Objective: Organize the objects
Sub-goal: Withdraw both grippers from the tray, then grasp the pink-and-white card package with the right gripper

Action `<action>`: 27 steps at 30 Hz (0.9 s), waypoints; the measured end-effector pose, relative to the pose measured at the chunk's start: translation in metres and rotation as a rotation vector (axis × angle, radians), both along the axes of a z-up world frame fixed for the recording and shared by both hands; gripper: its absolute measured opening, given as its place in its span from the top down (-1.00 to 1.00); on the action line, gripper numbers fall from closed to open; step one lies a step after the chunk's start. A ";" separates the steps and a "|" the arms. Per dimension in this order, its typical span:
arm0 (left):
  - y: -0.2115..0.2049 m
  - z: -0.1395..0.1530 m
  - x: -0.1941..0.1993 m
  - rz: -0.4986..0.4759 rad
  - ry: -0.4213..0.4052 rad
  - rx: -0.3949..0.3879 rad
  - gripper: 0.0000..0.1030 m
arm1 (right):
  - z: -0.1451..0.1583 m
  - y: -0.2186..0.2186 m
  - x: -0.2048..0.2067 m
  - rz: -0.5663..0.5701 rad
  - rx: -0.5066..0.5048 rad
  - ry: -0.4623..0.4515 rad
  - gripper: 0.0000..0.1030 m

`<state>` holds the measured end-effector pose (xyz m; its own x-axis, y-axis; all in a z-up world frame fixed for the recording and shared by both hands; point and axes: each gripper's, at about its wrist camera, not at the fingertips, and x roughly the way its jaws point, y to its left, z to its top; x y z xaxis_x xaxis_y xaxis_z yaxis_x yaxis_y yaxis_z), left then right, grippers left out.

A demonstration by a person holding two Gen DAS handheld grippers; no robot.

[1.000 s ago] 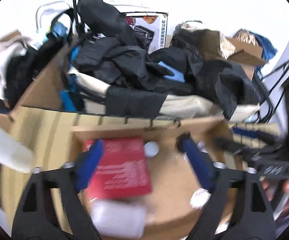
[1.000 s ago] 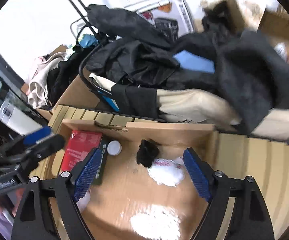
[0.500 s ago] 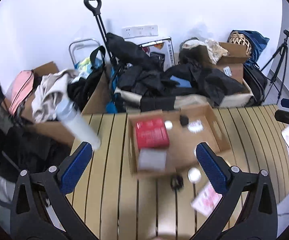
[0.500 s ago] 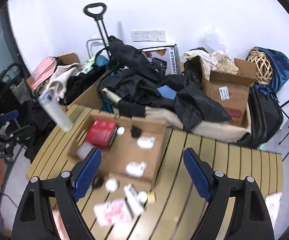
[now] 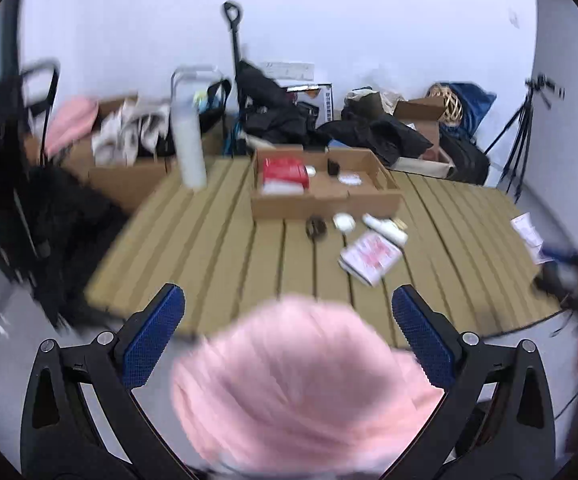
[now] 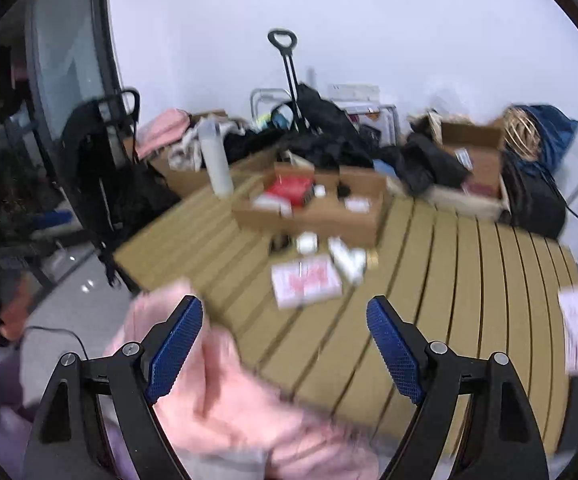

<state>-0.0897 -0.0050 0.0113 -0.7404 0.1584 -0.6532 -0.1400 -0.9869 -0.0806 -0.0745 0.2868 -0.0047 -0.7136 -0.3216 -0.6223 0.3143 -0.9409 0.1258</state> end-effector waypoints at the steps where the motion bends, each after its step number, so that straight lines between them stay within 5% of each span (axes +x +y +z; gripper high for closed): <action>1: 0.002 -0.008 0.004 -0.036 -0.044 0.015 -1.00 | -0.014 -0.002 0.010 -0.014 -0.024 -0.024 -0.69; 3: 0.010 -0.007 0.000 -0.097 -0.069 -0.014 -1.00 | -0.037 -0.007 0.018 -0.015 -0.053 -0.078 -0.69; 7: 0.011 0.001 -0.004 -0.103 -0.027 0.054 -1.00 | -0.052 -0.019 0.015 -0.072 0.111 -0.083 -0.69; 14: 0.024 -0.031 -0.026 -0.122 -0.114 0.086 -1.00 | -0.061 -0.002 0.003 -0.071 -0.028 -0.113 -0.69; 18: 0.046 -0.056 -0.069 -0.121 -0.177 0.137 -1.00 | -0.078 -0.007 -0.018 -0.053 0.005 -0.148 -0.33; 21: 0.067 -0.082 -0.114 -0.100 -0.246 0.151 -0.81 | -0.088 -0.004 -0.051 -0.051 -0.015 -0.136 -0.28; 23: 0.085 -0.104 -0.143 -0.098 -0.313 0.140 -0.47 | -0.097 0.004 -0.080 -0.062 -0.073 -0.147 -0.27; 27: 0.108 -0.143 -0.183 -0.094 -0.403 0.168 -0.34 | -0.121 0.006 -0.142 -0.070 -0.077 -0.198 -0.20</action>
